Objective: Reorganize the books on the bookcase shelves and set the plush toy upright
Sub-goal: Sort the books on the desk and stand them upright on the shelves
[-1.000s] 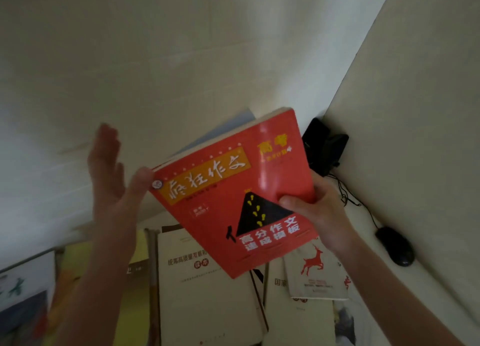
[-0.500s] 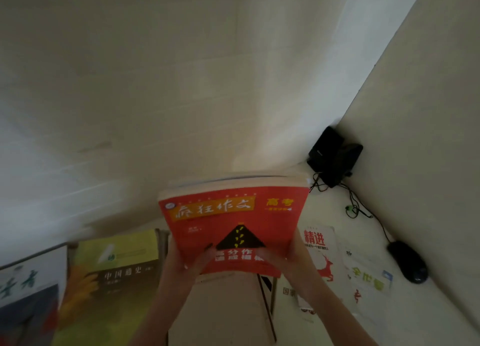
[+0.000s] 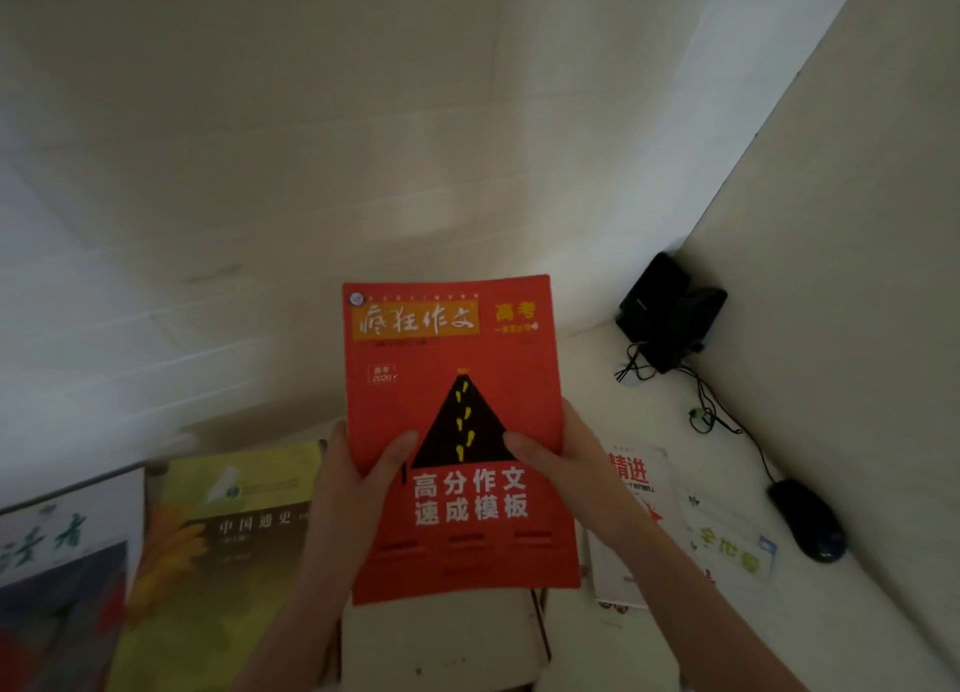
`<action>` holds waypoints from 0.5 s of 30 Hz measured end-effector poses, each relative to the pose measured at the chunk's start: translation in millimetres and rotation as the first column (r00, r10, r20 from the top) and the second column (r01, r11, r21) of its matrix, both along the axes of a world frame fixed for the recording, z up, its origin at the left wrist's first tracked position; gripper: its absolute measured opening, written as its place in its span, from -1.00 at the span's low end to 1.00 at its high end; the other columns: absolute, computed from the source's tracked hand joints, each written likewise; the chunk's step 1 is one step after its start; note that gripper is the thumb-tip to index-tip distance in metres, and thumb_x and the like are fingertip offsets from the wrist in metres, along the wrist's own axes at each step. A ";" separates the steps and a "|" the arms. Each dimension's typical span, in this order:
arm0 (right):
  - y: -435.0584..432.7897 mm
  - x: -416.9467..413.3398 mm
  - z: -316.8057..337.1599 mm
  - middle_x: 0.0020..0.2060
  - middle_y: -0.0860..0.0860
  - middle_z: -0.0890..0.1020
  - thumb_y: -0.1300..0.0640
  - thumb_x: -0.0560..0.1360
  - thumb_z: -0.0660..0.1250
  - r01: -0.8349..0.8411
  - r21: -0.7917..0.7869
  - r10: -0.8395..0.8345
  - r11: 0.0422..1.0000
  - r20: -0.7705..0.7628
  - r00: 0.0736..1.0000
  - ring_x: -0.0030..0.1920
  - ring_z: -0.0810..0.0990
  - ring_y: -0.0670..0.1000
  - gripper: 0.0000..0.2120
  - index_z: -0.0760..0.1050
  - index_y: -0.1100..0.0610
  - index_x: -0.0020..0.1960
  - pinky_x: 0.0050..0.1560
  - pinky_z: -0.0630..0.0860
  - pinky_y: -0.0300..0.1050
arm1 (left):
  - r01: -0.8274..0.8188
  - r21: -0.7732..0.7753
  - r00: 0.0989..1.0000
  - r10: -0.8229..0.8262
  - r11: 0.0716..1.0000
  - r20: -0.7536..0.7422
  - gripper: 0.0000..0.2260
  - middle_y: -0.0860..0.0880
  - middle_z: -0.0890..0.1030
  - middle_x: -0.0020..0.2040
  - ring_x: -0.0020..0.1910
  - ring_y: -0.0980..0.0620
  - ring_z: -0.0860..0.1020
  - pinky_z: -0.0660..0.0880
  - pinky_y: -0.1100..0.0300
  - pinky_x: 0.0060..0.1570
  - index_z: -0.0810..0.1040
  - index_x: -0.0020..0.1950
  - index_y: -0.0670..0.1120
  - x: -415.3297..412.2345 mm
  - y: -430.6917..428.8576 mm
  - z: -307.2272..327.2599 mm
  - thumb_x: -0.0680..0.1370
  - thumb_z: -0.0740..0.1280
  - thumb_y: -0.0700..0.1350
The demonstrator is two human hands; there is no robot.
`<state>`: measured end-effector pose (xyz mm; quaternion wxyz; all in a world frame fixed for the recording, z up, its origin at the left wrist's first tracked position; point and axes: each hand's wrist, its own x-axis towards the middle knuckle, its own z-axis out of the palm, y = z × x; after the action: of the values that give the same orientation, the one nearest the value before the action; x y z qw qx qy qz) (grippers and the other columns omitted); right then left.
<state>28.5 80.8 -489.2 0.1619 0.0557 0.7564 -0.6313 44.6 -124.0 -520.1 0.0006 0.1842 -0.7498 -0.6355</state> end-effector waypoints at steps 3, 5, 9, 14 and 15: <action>-2.7 6.8 -8.6 0.04 0.04 0.64 0.10 0.50 0.38 0.002 0.007 -0.003 1.000 0.143 0.990 -0.04 0.67 0.04 -0.68 0.39 0.00 0.21 0.02 0.62 0.04 | 0.135 -0.102 0.969 -0.110 0.986 0.221 -0.59 -0.01 0.63 0.00 -0.14 0.03 0.63 0.54 0.11 -0.15 0.42 0.23 -0.07 8.5 -14.7 -8.4 0.47 0.38 0.07; -4.9 20.7 -22.3 0.00 0.04 0.66 0.13 0.50 0.38 -0.008 -0.011 0.010 1.000 0.241 0.970 -0.08 0.68 0.03 -0.72 0.41 -0.03 0.16 -0.05 0.63 -0.05 | 0.179 -0.070 0.925 -0.143 0.981 0.351 -0.59 -0.06 0.63 0.04 -0.13 0.01 0.63 0.55 0.16 -0.16 0.42 0.26 -0.09 26.5 -16.9 -20.2 0.49 0.37 0.06; -7.5 41.1 -48.4 -0.04 0.02 0.66 0.17 0.48 0.40 -0.025 0.029 0.013 0.999 0.362 0.932 -0.14 0.67 0.01 -0.66 0.40 0.03 0.20 -0.17 0.59 -0.14 | 0.272 -0.080 0.855 -0.203 0.959 0.478 -0.37 -0.07 0.52 0.22 0.11 -0.02 0.54 0.53 0.07 0.07 0.38 0.33 0.01 67.0 -19.5 -54.1 0.35 0.39 0.27; 6.2 41.0 -52.4 -0.10 0.04 0.71 0.14 0.39 0.46 0.023 0.049 -0.039 0.999 0.362 0.931 -0.16 0.70 0.07 -0.59 0.46 0.04 0.21 -0.14 0.59 -0.02 | 0.200 -0.254 0.940 -0.113 0.946 0.321 -0.22 -0.07 0.06 0.48 0.47 -0.02 0.09 0.07 0.19 0.41 0.05 0.54 -0.03 86.2 -7.4 -43.6 0.44 0.32 0.19; 11.1 39.6 -52.3 -0.12 0.05 0.72 0.13 0.37 0.47 0.035 0.058 -0.054 0.998 0.357 0.933 -0.18 0.70 0.07 -0.58 0.47 0.04 0.19 -0.14 0.59 -0.01 | 0.174 -0.217 0.941 -0.098 0.961 0.323 -0.24 -0.07 0.02 0.50 0.48 0.00 0.07 0.07 0.18 0.42 0.03 0.54 -0.05 85.2 -7.5 -44.9 0.48 0.32 0.16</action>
<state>68.0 91.9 -541.6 0.2811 0.1909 0.7287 -0.5946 129.8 -131.5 -565.0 -0.1386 0.2273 -0.8235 -0.5010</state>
